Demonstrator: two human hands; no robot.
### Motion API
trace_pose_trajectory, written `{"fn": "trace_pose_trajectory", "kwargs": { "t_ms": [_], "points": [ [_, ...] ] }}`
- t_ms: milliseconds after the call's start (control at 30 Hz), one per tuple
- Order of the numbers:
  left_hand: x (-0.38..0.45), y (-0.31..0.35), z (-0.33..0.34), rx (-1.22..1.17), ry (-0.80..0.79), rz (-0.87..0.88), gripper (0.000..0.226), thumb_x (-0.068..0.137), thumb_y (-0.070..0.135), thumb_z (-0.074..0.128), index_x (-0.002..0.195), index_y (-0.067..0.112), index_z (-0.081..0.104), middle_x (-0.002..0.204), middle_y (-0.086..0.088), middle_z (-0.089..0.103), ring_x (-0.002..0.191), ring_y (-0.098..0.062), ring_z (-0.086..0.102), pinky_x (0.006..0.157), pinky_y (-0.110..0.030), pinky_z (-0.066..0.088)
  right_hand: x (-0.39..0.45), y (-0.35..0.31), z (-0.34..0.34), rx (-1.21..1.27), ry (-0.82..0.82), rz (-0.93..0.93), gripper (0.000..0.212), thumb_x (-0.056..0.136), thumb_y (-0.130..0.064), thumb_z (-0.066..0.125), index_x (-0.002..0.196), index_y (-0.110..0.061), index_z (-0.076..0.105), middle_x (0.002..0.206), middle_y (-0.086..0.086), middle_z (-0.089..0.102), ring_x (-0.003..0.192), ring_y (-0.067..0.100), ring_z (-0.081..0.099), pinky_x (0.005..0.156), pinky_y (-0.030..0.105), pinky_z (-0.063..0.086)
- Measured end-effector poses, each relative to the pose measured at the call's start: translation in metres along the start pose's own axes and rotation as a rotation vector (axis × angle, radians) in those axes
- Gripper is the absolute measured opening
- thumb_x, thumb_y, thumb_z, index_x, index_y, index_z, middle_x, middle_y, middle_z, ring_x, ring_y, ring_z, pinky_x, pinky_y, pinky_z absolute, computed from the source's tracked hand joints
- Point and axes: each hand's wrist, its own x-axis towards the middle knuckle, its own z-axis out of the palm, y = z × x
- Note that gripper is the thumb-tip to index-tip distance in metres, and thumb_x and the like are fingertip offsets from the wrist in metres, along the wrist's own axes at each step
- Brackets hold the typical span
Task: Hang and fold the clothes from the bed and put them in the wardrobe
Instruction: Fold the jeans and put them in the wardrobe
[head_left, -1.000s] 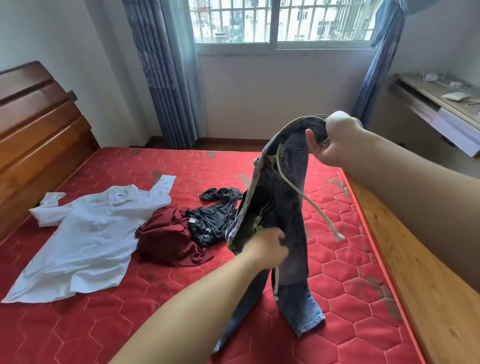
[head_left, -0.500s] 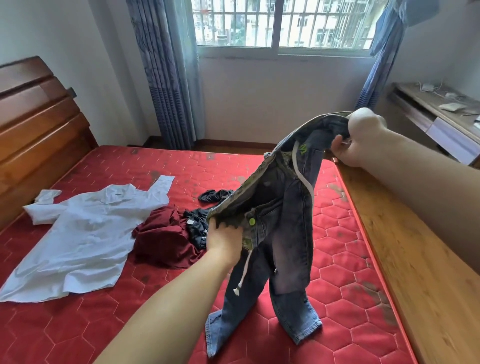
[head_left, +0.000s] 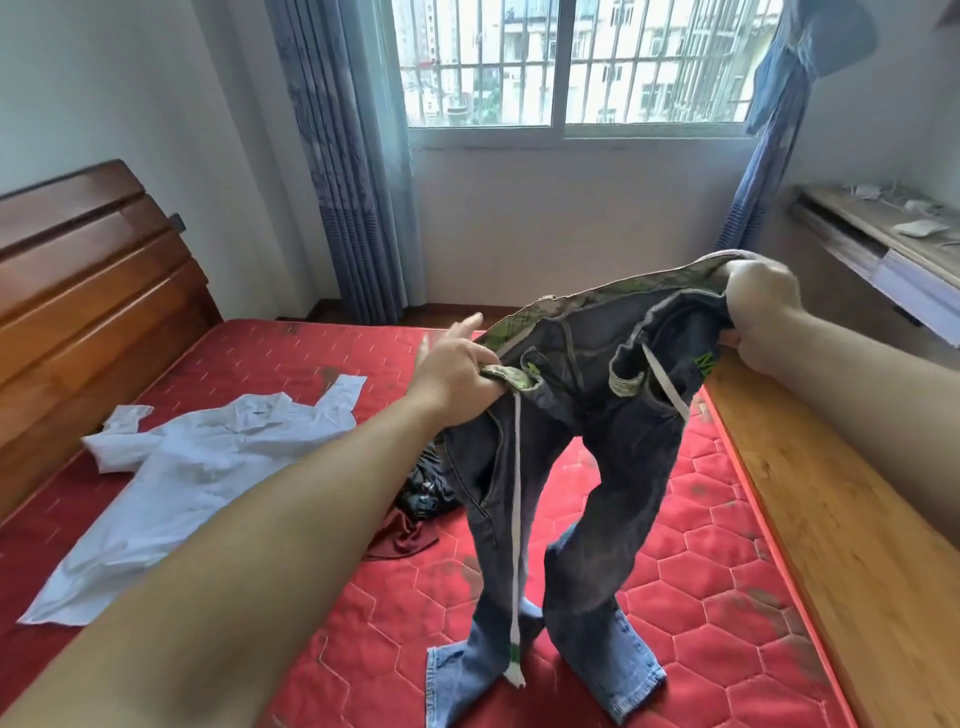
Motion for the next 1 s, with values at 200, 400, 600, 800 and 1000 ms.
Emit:
{"fn": "trace_pose_trajectory", "kwargs": {
  "t_ms": [200,400,600,800,1000],
  "points": [
    [0.006,0.024,-0.013,-0.391,-0.006,-0.14,0.028,0.082,0.028,0.067,0.072,0.002,0.069,0.063,0.001,0.056,0.063,-0.014,0.049,0.059,-0.03,0.041,0.003,0.004,-0.011,-0.047,-0.018,0.034,0.015,0.09,-0.016,0.047,0.087,-0.02,0.062,0.081,0.0,0.057,0.077,0.02,0.056,0.044,0.024,0.046],
    [0.014,0.075,-0.016,-0.971,0.135,-0.335,0.018,0.086,0.019,0.063,0.07,0.012,0.071,0.072,-0.005,0.068,0.069,-0.022,0.064,0.07,-0.033,0.055,-0.016,0.061,0.002,0.09,-0.204,0.123,0.049,0.076,-0.027,0.076,0.118,-0.018,0.054,0.116,0.01,0.063,0.102,0.024,0.064,0.071,0.034,0.056],
    [0.007,0.081,-0.018,-0.923,0.11,-0.202,0.011,0.084,0.017,0.064,0.075,0.017,0.07,0.073,-0.001,0.066,0.07,-0.016,0.061,0.065,-0.026,0.052,-0.043,0.106,0.014,-0.269,-0.18,-0.04,0.01,0.08,-0.007,0.067,0.082,-0.016,0.066,0.067,0.0,0.061,0.064,0.019,0.055,0.049,0.022,0.043],
    [-0.004,0.061,-0.024,-0.365,-0.146,-0.095,0.078,0.075,0.025,0.078,0.139,0.03,0.035,0.114,-0.001,0.06,0.105,-0.016,0.061,0.093,-0.033,0.051,-0.032,0.054,0.011,-0.04,-0.29,-0.129,0.032,0.075,-0.025,0.07,0.079,0.005,0.062,0.073,0.006,0.049,0.069,0.018,0.045,0.064,0.032,0.037],
    [-0.01,0.069,-0.019,-0.453,-0.43,-0.151,0.084,0.075,0.01,0.07,0.144,0.038,0.032,0.125,0.003,0.062,0.106,-0.024,0.067,0.087,-0.046,0.058,-0.05,-0.016,0.014,0.032,-0.559,-0.25,0.018,0.079,-0.009,0.077,0.094,0.0,0.073,0.076,0.008,0.07,0.068,0.021,0.065,0.072,0.036,0.056]
  ]
}}
